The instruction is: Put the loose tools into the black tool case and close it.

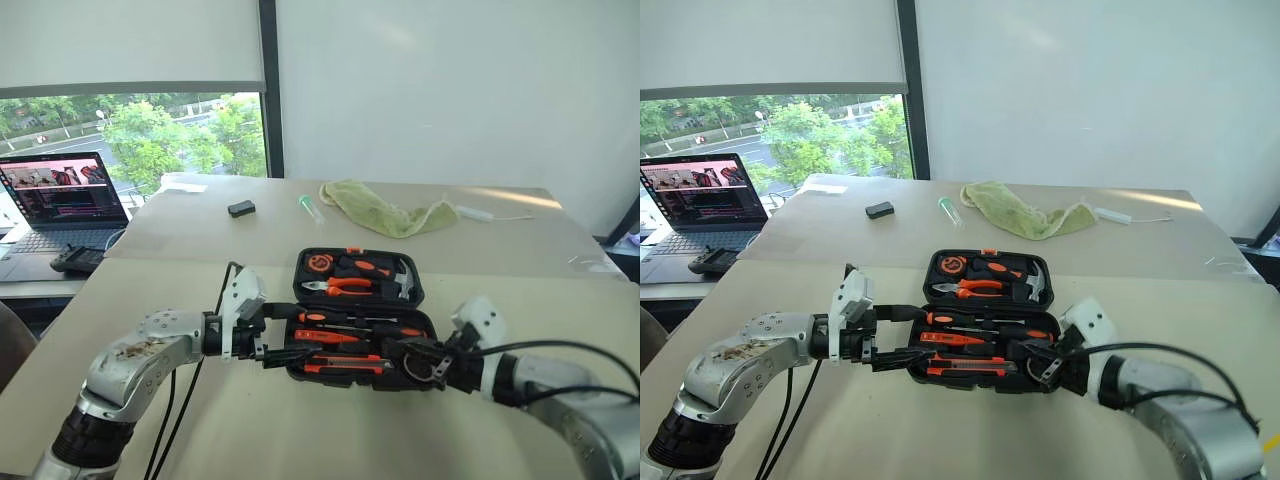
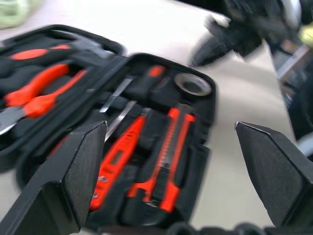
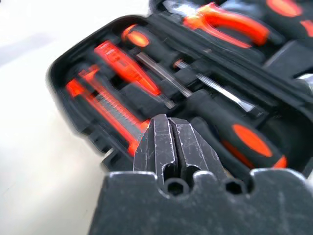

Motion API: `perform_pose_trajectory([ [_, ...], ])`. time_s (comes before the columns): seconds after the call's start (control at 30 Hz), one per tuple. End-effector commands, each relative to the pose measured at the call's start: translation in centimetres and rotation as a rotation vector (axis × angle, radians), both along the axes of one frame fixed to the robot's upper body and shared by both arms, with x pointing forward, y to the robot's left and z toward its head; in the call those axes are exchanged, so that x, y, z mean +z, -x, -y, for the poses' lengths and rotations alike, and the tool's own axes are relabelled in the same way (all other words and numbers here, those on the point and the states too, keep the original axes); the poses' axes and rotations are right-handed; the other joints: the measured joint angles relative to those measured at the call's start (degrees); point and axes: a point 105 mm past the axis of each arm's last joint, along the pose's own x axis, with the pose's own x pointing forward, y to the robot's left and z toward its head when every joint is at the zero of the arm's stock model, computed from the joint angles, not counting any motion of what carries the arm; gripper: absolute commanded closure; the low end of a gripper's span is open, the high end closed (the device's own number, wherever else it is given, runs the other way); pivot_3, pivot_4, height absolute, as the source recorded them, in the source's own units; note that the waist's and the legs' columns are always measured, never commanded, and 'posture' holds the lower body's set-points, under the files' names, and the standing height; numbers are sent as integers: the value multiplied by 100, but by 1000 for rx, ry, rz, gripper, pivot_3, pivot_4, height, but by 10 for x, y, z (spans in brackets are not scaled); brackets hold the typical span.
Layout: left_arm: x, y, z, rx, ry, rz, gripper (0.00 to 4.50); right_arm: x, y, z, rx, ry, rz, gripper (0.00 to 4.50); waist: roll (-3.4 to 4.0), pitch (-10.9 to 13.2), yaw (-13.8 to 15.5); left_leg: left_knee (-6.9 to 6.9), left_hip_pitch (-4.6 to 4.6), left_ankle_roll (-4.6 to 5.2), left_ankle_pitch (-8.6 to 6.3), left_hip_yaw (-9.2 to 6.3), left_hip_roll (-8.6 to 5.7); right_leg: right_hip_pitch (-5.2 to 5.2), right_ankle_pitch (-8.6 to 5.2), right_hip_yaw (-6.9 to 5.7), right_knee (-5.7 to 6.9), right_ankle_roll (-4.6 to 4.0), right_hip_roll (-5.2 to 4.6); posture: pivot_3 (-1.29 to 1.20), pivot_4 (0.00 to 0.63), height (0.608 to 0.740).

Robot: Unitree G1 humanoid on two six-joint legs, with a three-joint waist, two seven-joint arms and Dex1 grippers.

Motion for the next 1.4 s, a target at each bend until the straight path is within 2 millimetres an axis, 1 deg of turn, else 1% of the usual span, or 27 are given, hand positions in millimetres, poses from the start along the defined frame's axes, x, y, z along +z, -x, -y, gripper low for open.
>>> perform_pose_trajectory([
  [0.03,5,-3,-4,43,17,31,0,-8,-5,-4,-30,19,71,4476,0,0,-5,0,0,-1,1,0,-1,-1,0,1,1,0,0,0,150,740],
  [0.1,5,-7,-7,70,21,30,0,-24,-5,-5,-34,42,37,4476,0,0,-8,-1,5,-2,1,1,-1,2,0,2,1,0,1,0,150,740],
  [0.17,5,-11,-10,104,33,27,0,-44,-2,-2,-32,85,-8,4476,0,0,-8,-1,7,-4,3,1,0,2,0,1,3,0,2,0,150,740],
  [0.2,6,-13,-11,127,41,26,0,-50,-1,1,-37,96,-18,4476,0,0,-8,-2,11,-5,3,1,0,3,0,2,4,-1,3,0,150,740],
  [0.27,8,-18,-13,163,57,25,0,-49,-2,2,-41,84,-4,4476,-2,-2,-7,-2,21,-5,3,0,2,14,-1,1,3,-2,5,0,150,740],
  [0.43,10,-38,-18,267,70,43,0,12,-9,-6,-42,-45,180,4476,-3,-1,9,0,19,-5,3,-2,1,15,3,1,4,-4,2,0,150,740],
  [0.5,11,-49,-18,325,89,25,0,39,-16,-6,-78,-85,222,4476,-3,-1,3,0,14,-8,5,-1,0,6,9,5,4,-6,3,0,150,740],
  [0.53,12,-54,-17,343,98,19,258,53,-25,-3,-130,-110,253,4209,-3,-1,-8,0,15,-8,6,-2,1,8,9,3,5,-7,5,0,150,740],
  [0.57,13,-58,-17,357,107,12,521,63,-31,-2,-156,-125,266,3916,-4,0,-17,0,13,-13,8,-2,2,2,11,4,9,-11,5,0,150,740],
  [0.6,14,-62,-16,374,115,2,721,69,-34,-3,-157,-124,265,3706,-4,0,-22,-1,13,-16,10,-2,4,1,14,4,9,-15,8,0,150,740],
  [0.63,16,-66,-15,394,126,-6,1066,72,-38,-3,-166,-114,262,3371,-4,0,-12,-2,14,-19,11,-3,5,2,15,3,9,-15,9,0,150,740],
  [0.73,20,-79,-10,441,135,-18,2042,78,-52,1,-203,-94,231,2436,-5,0,11,-12,14,-24,14,-12,6,2,11,-7,7,-21,14,0,150,740],
  [0.77,21,-82,-8,450,133,-24,2456,79,-56,2,-208,-79,226,1994,-5,0,17,-11,9,-25,15,-12,4,-2,10,-8,9,-22,12,0,150,740],
  [0.8,21,-87,-5,473,133,-30,2769,81,-66,8,-245,-62,219,1689,-5,0,16,-11,-1,-25,16,-11,0,-9,10,-8,7,-21,11,0,150,740],
  [0.83,21,-93,-3,502,135,-48,3185,82,-74,14,-281,-45,199,1306,-5,0,8,-9,-3,-25,16,-11,0,-8,10,-8,4,-21,11,0,150,740],
  [0.9,18,-102,4,525,92,-50,3892,83,-92,27,-359,0,163,604,-5,0,-1,-4,-7,-23,16,-4,-6,-7,14,-3,-1,-14,6,0,150,740],
  [0.93,18,-107,5,542,79,-50,4187,83,-100,34,-410,-2,142,298,-5,0,-2,-1,-11,-19,14,-2,-9,-8,16,-4,-4,-11,4,0,150,740],
  [0.97,18,-114,4,579,72,-67,4350,84,-106,37,-422,7,123,138,-5,0,-9,0,-10,-19,14,-2,-8,-7,17,-3,-5,-11,5,0,150,740],
  [1.0,17,-119,3,607,71,-82,4350,83,-109,38,-426,10,108,138,-5,0,-5,0,-8,-18,14,-2,-9,-5,16,-3,-5,-10,5,0,150,740],
  [1.1,9,-131,0,683,29,-156,4350,74,-121,44,-464,26,23,138,-5,0,-12,-5,-10,-20,15,-3,-3,-8,16,-7,-3,-10,13,0,150,740],
  [1.17,5,-140,0,720,-6,-179,4350,61,-128,50,-487,50,-32,138,-5,0,-24,-10,-13,-21,16,-3,-3,-10,16,-7,2,-10,15,0,150,740],
  [1.23,2,-145,5,708,-39,-189,4350,50,-133,55,-497,54,-87,138,-5,0,-32,-10,-19,-24,17,-2,-5,-12,17,-7,2,-9,15,0,150,740],
  [1.3,3,-150,7,711,-53,-190,3848,45,-137,59,-507,54,-112,0,-5,0,-38,-10,-28,-38,25,-2,-5,-15,18,-8,-1,-7,14,0,150,740],
  [1.33,3,-152,7,722,-63,-185,3634,44,-138,61,-510,58,-118,0,-5,0,-39,-9,-35,-46,30,-2,-6,-19,19,-9,-3,-4,13,0,150,740],
  [1.4,4,-156,6,733,-80,-175,2917,41,-139,62,-510,73,-128,0,-5,0,-46,-8,-49,-48,31,1,-8,-32,22,-6,-6,5,9,0,150,740],
])
